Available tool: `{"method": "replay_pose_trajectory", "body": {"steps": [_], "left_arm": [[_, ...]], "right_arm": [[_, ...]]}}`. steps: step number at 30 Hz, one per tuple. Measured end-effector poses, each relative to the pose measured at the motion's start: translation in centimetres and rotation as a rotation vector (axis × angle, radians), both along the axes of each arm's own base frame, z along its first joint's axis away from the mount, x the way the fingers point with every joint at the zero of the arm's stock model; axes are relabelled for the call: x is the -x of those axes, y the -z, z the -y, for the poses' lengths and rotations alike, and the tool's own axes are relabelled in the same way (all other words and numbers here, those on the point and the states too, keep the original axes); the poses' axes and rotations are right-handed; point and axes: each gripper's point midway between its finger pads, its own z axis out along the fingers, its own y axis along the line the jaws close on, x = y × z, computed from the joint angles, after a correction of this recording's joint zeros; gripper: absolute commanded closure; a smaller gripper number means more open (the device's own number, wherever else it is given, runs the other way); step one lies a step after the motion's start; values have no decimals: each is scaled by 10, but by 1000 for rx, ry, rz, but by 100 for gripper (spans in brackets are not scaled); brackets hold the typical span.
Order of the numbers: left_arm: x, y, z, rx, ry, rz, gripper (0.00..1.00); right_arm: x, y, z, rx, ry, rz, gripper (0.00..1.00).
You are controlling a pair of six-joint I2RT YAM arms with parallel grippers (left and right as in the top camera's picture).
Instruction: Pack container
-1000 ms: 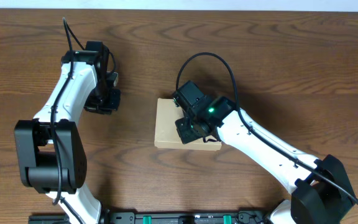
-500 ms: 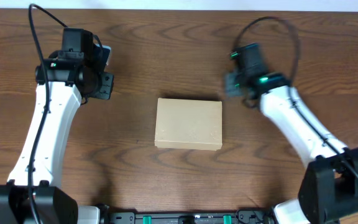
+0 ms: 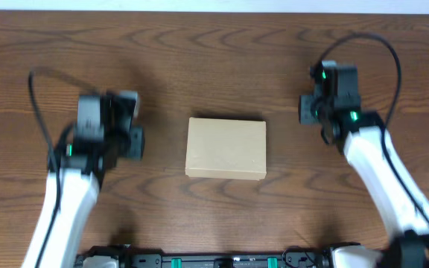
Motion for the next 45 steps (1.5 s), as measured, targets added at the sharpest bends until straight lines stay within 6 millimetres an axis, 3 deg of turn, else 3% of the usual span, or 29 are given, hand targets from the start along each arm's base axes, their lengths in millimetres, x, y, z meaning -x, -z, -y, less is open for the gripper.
{"method": "replay_pose_trajectory", "body": {"steps": [4, 9, 12, 13, 14, 15, 45], "left_arm": [[38, 17, -3, 28, -32, 16, 72], [67, 21, -5, 50, -53, 72, 65], [77, 15, -8, 47, -65, 110, 61], [80, 13, -10, 43, -68, 123, 54], [81, 12, -10, 40, -68, 136, 27], [82, 11, -11, 39, -68, 144, 4], [82, 10, -11, 46, -78, 152, 5]], "right_arm": [[39, -5, 2, -23, -10, 88, 92], [91, 3, 0, -67, -43, 152, 89], [116, 15, 0, -75, -55, 158, 76], [123, 18, 0, -82, -56, 162, 56], [128, 21, 1, -85, -55, 165, 1], [132, 21, 1, -82, -60, 179, 1], [138, 19, 1, -88, -61, 202, 1]]}}
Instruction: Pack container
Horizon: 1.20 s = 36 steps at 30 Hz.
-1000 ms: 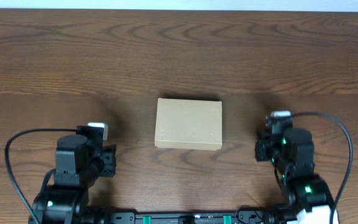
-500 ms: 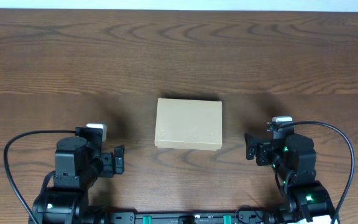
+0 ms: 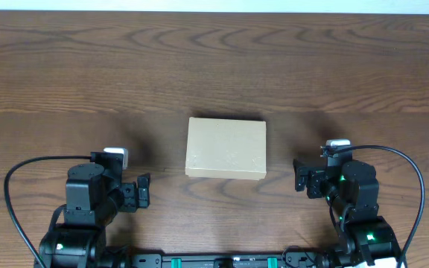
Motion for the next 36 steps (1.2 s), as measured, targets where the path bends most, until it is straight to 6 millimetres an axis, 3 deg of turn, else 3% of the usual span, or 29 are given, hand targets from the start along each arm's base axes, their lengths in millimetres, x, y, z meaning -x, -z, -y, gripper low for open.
{"method": "replay_pose_trajectory", "body": {"steps": [7, 10, 13, 17, 19, 21, 26, 36], "left_arm": [[0, 0, 0, 0, 0, 0, 4], [0, 0, 0, 0, 0, 0, 5], [0, 0, 0, 0, 0, -1, 5], [0, 0, 0, 0, 0, -2, 5], [1, 1, 0, 1, 1, -3, 5], [1, 1, 0, 2, 2, -5, 5], [1, 2, 0, 2, 2, -6, 4], [1, 2, 0, 2, 2, -6, 4]], "right_arm": [[0, -1, 2, 9, 5, 7, 1], [-2, -13, 6, 47, -2, 75, 1], [-7, -49, 6, 89, -27, 250, 1], [-10, -112, 9, 124, -24, 557, 1], [-10, -126, 10, 130, -16, 666, 1], [-12, -127, 10, 135, -13, 735, 1], [-15, -107, 9, 139, -10, 791, 1], [-13, -84, 18, 160, 23, 771, 1]]}}
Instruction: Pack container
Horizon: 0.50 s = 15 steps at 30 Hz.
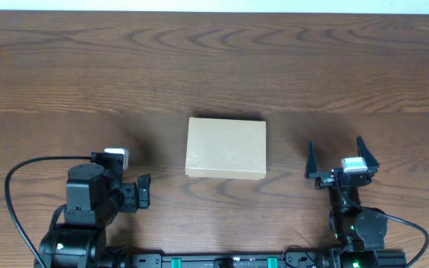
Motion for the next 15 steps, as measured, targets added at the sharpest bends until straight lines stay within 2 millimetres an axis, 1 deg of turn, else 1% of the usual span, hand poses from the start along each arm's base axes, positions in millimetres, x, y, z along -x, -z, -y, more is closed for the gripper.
{"method": "replay_pose_trajectory", "body": {"steps": [4, 9, 15], "left_arm": [[0, 0, 0, 0, 0, 0, 5], [0, 0, 0, 0, 0, -1, 5], [0, 0, 0, 0, 0, -1, 5]], "right_arm": [[1, 20, 7, 5, 30, -70, 1], [4, 47, 8, 10, 34, -174, 1], [4, 46, 8, 3, 34, -170, 1]]}}
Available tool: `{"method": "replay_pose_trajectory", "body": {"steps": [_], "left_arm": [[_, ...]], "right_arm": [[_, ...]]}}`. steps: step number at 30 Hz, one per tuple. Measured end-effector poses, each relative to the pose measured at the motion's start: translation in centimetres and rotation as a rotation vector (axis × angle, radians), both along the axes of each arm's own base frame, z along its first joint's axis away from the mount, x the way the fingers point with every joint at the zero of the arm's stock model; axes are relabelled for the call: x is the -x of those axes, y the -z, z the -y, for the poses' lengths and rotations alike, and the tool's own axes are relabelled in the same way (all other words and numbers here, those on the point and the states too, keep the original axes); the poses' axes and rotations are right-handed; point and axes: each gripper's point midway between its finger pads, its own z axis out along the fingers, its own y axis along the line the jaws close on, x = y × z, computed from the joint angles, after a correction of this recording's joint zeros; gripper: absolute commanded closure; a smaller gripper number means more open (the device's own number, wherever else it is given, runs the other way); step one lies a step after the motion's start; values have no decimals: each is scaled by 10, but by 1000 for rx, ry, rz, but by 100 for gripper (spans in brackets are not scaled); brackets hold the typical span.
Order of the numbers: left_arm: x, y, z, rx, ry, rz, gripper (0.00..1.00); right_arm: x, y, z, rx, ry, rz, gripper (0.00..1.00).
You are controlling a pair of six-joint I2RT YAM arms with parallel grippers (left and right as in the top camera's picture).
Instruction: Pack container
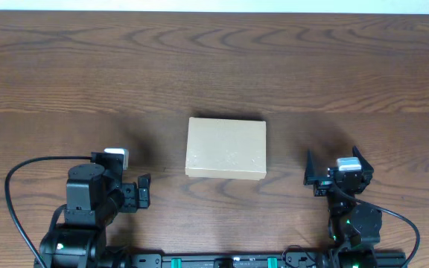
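A closed tan cardboard box [226, 149] lies flat in the middle of the wooden table [214, 67]. My left gripper [144, 190] sits low at the front left, pointing right toward the box and well short of it; its jaw gap is too small to read. At the front right my right gripper [333, 159] points away from the front edge. Its two dark fingers stand apart with nothing between them, a short way right of the box's front corner. Neither gripper touches the box.
Both arm bases and their black cables crowd the table's front edge. The wall line runs along the far edge of the table.
The right gripper has shifted slightly and its fingers stand a little closer together, still apart. The left arm and the box have not moved.
Both arms were first stretched out beside the closed box, one on each side. Then both were drawn back to the front edge, grippers pointing inward. After that the right gripper pointed away from the front edge with fingers spread, and remains so. The box never moved.
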Motion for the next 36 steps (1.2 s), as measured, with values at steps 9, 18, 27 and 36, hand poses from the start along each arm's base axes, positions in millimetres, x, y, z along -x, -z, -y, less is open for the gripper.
{"method": "replay_pose_trajectory", "body": {"steps": [9, 18, 27, 36], "left_arm": [[0, 0, 0, 0, 0, 0, 5], [0, 0, 0, 0, 0, 0, 5], [0, 0, 0, 0, 0, 0, 5], [0, 0, 0, 0, 0, 0, 5]], "right_arm": [[0, 0, -2, -3, -12, -1, 1], [0, 0, 0, -30, 6, 0, 1], [0, -1, 11, -140, 71, 5, 1], [0, -2, 18, -207, 109, 12, 1]]}}
